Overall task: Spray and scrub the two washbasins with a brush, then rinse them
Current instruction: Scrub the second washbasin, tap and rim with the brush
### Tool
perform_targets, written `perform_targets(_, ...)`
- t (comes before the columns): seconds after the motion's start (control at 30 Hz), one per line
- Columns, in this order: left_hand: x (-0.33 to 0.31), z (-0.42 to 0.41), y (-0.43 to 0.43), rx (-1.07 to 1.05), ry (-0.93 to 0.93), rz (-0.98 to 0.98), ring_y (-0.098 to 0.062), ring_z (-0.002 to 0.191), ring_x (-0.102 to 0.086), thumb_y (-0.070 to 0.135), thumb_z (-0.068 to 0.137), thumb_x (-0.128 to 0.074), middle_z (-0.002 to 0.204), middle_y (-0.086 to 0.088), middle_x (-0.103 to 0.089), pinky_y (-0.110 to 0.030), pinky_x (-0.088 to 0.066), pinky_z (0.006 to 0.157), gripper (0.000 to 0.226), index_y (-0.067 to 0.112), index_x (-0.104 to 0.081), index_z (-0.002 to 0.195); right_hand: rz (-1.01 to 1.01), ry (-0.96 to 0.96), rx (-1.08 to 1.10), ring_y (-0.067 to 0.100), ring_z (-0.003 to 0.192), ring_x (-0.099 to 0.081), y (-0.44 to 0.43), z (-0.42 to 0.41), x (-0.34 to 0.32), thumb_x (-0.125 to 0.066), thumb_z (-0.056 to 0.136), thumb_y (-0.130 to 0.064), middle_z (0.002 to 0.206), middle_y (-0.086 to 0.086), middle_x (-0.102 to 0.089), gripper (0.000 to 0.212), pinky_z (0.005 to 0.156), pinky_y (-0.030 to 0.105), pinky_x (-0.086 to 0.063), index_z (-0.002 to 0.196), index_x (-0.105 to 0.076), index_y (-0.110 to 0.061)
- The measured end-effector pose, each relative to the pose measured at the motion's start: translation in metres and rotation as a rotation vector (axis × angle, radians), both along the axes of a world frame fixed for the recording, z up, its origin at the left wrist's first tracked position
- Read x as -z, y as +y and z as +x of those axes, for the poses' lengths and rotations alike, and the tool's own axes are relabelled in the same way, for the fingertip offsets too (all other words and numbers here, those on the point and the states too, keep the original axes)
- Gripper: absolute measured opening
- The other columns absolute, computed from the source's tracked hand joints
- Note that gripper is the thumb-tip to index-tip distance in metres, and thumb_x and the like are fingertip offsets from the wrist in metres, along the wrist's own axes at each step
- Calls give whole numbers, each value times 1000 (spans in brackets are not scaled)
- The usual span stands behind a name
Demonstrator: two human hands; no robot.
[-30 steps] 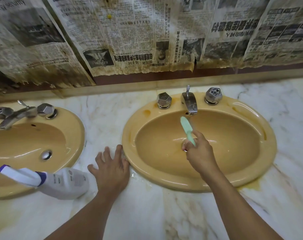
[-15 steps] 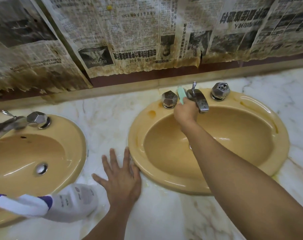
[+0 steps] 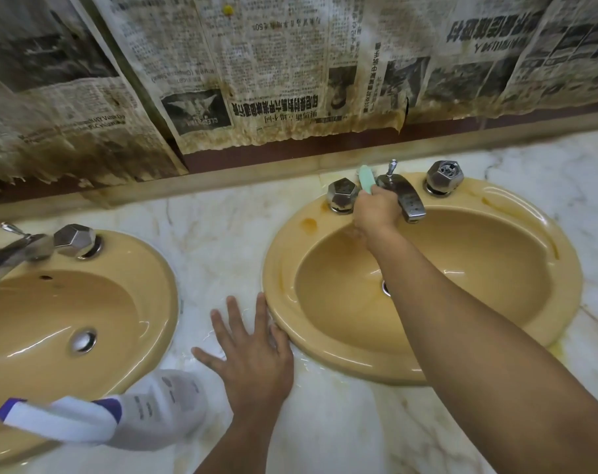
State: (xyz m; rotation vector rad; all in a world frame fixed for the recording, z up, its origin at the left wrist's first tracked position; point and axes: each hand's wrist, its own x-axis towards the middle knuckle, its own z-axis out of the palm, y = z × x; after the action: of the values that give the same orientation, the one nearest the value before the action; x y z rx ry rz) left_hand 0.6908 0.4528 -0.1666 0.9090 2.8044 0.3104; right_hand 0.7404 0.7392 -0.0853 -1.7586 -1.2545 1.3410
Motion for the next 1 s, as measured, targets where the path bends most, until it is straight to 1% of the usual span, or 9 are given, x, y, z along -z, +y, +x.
perform_targets(0.07, 1, 0, 0, -5, 4, -3, -27, 159, 9, 53, 103, -15, 172, 1, -4, -78, 0, 115, 56, 49, -9, 159, 14, -26, -9, 30, 83, -66, -6, 5, 4, -52, 100, -24, 103, 4, -60, 39, 56, 40, -60, 137, -62, -19)
perform_targets(0.17, 2, 0, 1, -5, 18, 0, -28, 159, 7, 53, 103, -15, 172, 0, -7, -78, -2, 115, 56, 48, -11, 159, -9, 22, -11, 27, 63, -58, -26, 24, 25, -55, 96, -31, 96, 5, -61, 42, 38, 23, -38, 138, -61, -29)
perform_targets(0.23, 2, 0, 1, -6, 19, -6, -27, 159, 9, 53, 103, -14, 173, 0, -6, -78, -1, 115, 57, 48, -12, 160, -60, 153, 32, 18, 50, -44, -34, 35, 28, -55, 99, -27, 83, 3, -55, 39, 38, 20, -30, 137, -62, -30)
perform_targets(0.33, 1, 0, 0, -8, 23, -3, -27, 159, 10, 53, 103, -13, 173, 0, -6, -78, -1, 116, 57, 48, -11, 159, -101, 227, 84, 14, 45, -37, -22, 29, 19, -51, 101, -22, 71, 1, -48, 32, 38, 20, -27, 129, -66, -24)
perform_targets(0.4, 2, 0, 0, -10, 26, -5, -26, 159, 10, 54, 103, -11, 173, 0, -5, -78, 0, 116, 57, 49, -10, 160, -121, 262, 94, 12, 42, -36, -13, 16, 7, -49, 101, -18, 67, 0, -47, 30, 38, 19, -26, 124, -68, -16)
perform_targets(0.53, 2, 0, 1, -10, 25, -9, -25, 159, 12, 54, 103, -12, 173, 1, -4, -77, 1, 116, 58, 49, -12, 160, -163, 252, 25, 11, 39, -30, -17, 15, -4, -48, 101, -17, 63, -1, -40, 25, 38, 18, -24, 112, -69, -20)
perform_targets(0.7, 2, 1, 2, -8, 40, -10, -27, 159, 6, 52, 103, -17, 172, -1, -9, -79, -2, 115, 57, 48, -16, 160, -254, 360, -22, 10, 38, -21, -34, 46, -6, -46, 103, -13, 60, 2, -34, 19, 39, 14, -18, 101, -65, -16)
perform_targets(0.93, 0, 1, 2, -16, 32, -24, -25, 159, 9, 52, 102, -16, 172, 0, -6, -77, 0, 116, 59, 47, -18, 161, -182, 211, -21, 14, 42, -26, -21, 31, -1, -48, 97, -17, 63, 2, -36, 24, 41, 19, -22, 107, -69, -10)
perform_targets(1.0, 0, 1, 3, -9, 45, -18, -27, 159, 4, 52, 103, -18, 172, -2, -10, -78, -4, 115, 58, 46, -21, 160, -160, 151, -59, 14, 42, -27, -30, 43, 4, -50, 96, -20, 67, 2, -41, 27, 41, 18, -23, 113, -71, -16)
